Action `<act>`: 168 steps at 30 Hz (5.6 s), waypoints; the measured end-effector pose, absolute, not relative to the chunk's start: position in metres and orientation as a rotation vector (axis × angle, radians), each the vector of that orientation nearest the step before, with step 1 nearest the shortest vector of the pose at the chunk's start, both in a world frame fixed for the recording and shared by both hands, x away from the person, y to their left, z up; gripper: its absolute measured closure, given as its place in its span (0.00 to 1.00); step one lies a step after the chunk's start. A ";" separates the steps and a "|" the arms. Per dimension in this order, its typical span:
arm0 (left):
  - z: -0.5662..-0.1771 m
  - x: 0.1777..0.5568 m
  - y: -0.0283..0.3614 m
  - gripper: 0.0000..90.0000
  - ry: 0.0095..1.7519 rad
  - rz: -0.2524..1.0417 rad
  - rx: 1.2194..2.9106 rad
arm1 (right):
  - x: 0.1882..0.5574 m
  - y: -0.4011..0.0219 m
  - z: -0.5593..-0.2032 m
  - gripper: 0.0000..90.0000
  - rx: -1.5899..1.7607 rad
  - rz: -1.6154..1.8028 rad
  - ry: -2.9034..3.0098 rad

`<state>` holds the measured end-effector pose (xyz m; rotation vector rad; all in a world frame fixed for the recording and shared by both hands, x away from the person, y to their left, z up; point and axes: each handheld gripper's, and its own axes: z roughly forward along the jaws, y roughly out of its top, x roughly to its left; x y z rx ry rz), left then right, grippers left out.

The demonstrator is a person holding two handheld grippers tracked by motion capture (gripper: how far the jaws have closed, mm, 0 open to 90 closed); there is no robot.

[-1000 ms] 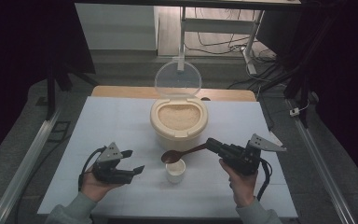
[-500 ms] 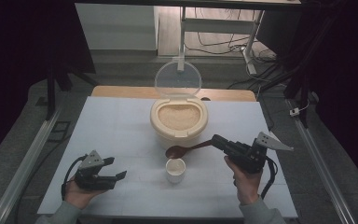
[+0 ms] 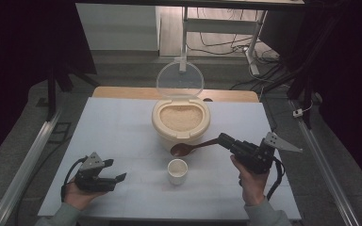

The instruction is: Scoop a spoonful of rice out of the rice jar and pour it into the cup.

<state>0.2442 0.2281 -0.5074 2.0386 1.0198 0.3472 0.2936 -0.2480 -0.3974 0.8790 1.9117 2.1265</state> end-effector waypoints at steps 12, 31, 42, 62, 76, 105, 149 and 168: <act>-0.508 0.246 0.227 0.26 1.020 0.335 2.042 | 0.312 -0.259 -0.374 0.93 0.901 2.124 1.770; -0.511 0.247 0.228 0.26 1.025 0.318 2.054 | 0.373 -0.238 -0.360 0.93 1.020 1.831 1.743; -0.511 0.248 0.229 0.26 1.027 0.317 2.051 | 0.380 -0.220 -0.357 0.93 0.973 1.646 1.784; -0.511 0.249 0.226 0.26 1.026 0.315 2.062 | 0.393 -0.213 -0.389 0.93 1.192 1.751 1.903; -0.510 0.248 0.226 0.27 1.015 0.326 2.057 | 0.400 -0.216 -0.399 0.92 1.385 1.869 1.895; -0.509 0.249 0.226 0.27 1.012 0.331 2.058 | 0.408 -0.246 -0.400 0.93 1.677 2.032 1.795; -0.510 0.250 0.224 0.27 1.004 0.339 2.082 | 0.409 -0.268 -0.396 0.93 1.785 2.183 1.719; -0.511 0.251 0.224 0.27 1.012 0.340 2.086 | 0.393 -0.271 -0.391 0.93 1.720 2.214 1.801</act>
